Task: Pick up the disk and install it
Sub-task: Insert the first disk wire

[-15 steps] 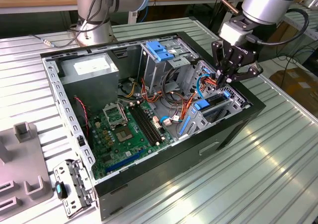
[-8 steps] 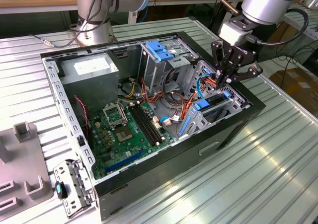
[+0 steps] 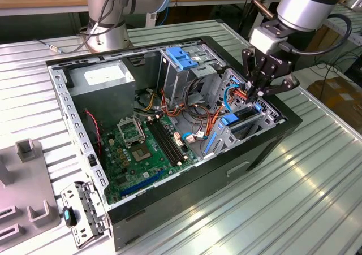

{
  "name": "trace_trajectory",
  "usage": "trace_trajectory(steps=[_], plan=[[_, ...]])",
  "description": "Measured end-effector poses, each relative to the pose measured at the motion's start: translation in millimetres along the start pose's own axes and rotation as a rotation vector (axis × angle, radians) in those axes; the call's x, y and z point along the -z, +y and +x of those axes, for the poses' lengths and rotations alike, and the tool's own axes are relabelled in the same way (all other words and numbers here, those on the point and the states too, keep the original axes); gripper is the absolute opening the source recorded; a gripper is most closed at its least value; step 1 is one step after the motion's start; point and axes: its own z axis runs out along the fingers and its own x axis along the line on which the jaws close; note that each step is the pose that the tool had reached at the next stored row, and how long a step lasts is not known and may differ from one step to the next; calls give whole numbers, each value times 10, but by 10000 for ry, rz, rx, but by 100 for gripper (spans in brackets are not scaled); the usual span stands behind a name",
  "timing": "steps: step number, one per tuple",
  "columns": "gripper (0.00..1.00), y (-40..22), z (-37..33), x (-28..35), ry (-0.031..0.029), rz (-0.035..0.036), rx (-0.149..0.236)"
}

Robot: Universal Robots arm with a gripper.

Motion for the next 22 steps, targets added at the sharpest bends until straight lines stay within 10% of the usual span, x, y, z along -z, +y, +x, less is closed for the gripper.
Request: trace_trajectory(steps=[7, 13, 22], plan=[[17, 22, 41, -16, -13, -3, -295], [17, 42, 55, -21, -236, 11, -336], [17, 61, 148, -42, -406, 20, -217]])
